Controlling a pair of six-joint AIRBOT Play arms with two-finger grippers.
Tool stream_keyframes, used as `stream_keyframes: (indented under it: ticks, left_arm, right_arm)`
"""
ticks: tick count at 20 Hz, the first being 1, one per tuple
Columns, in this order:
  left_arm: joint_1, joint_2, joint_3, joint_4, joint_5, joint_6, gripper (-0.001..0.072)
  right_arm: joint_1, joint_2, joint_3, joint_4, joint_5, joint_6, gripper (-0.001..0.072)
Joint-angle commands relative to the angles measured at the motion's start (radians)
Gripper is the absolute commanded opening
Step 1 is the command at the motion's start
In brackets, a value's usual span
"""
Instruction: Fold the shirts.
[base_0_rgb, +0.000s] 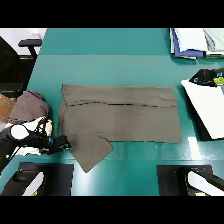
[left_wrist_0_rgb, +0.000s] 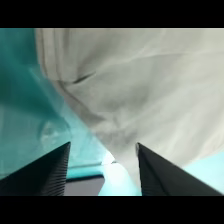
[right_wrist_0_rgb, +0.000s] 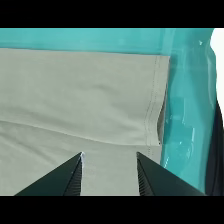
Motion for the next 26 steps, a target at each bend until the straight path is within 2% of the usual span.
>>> stream_keyframes:
  ticks: [1, 5, 6, 7, 10, 14, 15, 18, 20, 21, 24, 26]
  left_arm:
    - [0.0, 0.007, -0.063, -0.089, 0.096, 0.0, 0.048]
    - [0.0, 0.007, -0.082, -0.183, 0.18, 0.033, 0.0466]
    - [0.0, 0.007, -0.082, -0.19, 0.176, 0.037, 0.0191]
    - [0.0, 0.007, -0.082, -0.203, 0.172, 0.065, 0.003]
    - [0.0, 0.007, -0.056, -0.217, 0.126, 0.114, 0.0025]
    - [0.0, 0.01, 0.029, -0.189, 0.098, 0.13, 0.0024]
    - [0.0, 0.009, 0.04, -0.188, 0.105, 0.13, 0.0025]
    - [0.0, 0.009, 0.047, -0.188, 0.124, 0.13, 0.0025]
    - [0.0, 0.009, 0.047, -0.188, 0.123, 0.13, 0.0025]
    - [0.0, 0.009, 0.047, -0.187, 0.124, 0.13, 0.0025]
    - [0.0, 0.009, 0.047, -0.177, 0.126, 0.13, 0.0025]
    - [0.0, 0.009, 0.047, -0.158, 0.126, 0.138, 0.0025]
  right_arm:
    - [0.006, 0.002, 0.0, 0.001, -0.003, 0.0, 0.0386]
    - [0.005, 0.002, 0.0, 0.0, 0.001, 0.0, 0.0385]
    - [0.001, 0.002, 0.0, 0.0, 0.011, 0.0, 0.0385]
    - [-0.01, 0.002, 0.0, -0.007, 0.032, 0.0, 0.0385]
    - [-0.096, 0.022, -0.069, -0.01, 0.111, 0.0, 0.0385]
    - [-0.312, 0.11, -0.42, -0.01, 0.128, 0.0, 0.0398]
    - [-0.368, 0.124, -0.521, -0.005, 0.125, 0.0, 0.0491]
    - [-0.443, 0.129, -0.748, 0.001, 0.109, 0.0, 0.0505]
    - [-0.435, 0.129, -0.835, 0.021, 0.06, 0.0, 0.0476]
    - [-0.418, 0.129, -0.861, 0.043, 0.035, 0.0, 0.0421]
    - [-0.334, 0.129, -0.88, 0.081, -0.011, 0.0, 0.042]
    - [-0.271, 0.129, -0.879, 0.081, -0.032, 0.001, 0.0344]
